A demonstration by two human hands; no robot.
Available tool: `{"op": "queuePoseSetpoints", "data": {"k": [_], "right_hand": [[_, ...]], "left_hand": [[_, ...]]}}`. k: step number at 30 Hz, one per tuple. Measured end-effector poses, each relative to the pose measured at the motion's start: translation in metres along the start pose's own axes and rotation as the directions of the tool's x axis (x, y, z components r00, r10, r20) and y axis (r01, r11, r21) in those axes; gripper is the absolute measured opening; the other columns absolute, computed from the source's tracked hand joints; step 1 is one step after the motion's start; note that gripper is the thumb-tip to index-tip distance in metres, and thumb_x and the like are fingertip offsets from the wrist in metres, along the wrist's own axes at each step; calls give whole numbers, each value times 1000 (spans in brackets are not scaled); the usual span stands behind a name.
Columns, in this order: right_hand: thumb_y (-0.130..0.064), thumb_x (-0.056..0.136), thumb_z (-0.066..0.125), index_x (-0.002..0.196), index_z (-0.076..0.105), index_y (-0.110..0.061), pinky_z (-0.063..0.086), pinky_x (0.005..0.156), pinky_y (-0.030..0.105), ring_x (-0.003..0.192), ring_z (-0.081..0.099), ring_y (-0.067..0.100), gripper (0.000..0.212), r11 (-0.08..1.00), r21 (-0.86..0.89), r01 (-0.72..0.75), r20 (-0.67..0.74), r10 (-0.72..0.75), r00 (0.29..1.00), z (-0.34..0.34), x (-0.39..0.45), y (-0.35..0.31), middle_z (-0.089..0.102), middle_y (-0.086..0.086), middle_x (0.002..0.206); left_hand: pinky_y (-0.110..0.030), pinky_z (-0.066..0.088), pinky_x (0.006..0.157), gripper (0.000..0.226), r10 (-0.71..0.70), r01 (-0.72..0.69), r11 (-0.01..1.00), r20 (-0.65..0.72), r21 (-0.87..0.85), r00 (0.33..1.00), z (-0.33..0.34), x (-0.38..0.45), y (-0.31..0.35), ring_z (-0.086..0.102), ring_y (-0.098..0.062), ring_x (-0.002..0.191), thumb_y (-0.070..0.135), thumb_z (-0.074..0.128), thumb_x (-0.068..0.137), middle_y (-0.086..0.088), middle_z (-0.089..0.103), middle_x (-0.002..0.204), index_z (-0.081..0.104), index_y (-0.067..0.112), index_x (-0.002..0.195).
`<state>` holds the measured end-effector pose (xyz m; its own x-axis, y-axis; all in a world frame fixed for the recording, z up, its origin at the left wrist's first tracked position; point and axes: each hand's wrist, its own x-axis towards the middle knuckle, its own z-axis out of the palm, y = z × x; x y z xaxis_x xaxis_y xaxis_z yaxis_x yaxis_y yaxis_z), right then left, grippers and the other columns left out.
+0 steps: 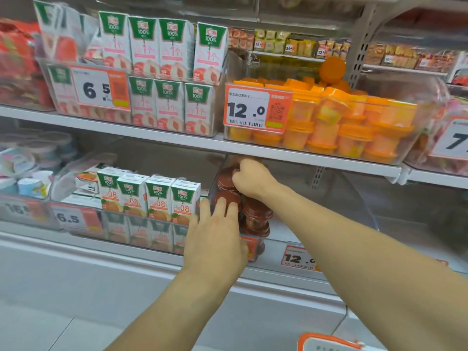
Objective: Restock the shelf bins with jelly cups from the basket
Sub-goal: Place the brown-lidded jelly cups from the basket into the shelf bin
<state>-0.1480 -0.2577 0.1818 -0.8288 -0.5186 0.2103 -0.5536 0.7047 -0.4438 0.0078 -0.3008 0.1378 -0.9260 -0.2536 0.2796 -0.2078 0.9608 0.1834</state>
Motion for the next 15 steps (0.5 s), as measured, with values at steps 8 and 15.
{"op": "queuePoseSetpoints", "data": {"k": [8,15], "right_hand": [[-12,96,40,119,64,-10,48,93,37,109,58,29,33,991,-133,-24,195,50,980,1,15,-2,63,12,122],[-10,96,44,119,62,-11,49,81,34,98,58,27,29,979,-203,-9,218,54,974,0,20,5,64,13,116]], "left_hand": [[-43,32,111,57,-1,0,998,-17,-61,1000,3,2,0,26,-29,139,45,57,90,6,37,144,36,25,140],[-43,29,114,63,-12,11,996,-10,-84,1000,2,2,0,22,-28,142,45,58,90,7,32,150,33,26,144]]}}
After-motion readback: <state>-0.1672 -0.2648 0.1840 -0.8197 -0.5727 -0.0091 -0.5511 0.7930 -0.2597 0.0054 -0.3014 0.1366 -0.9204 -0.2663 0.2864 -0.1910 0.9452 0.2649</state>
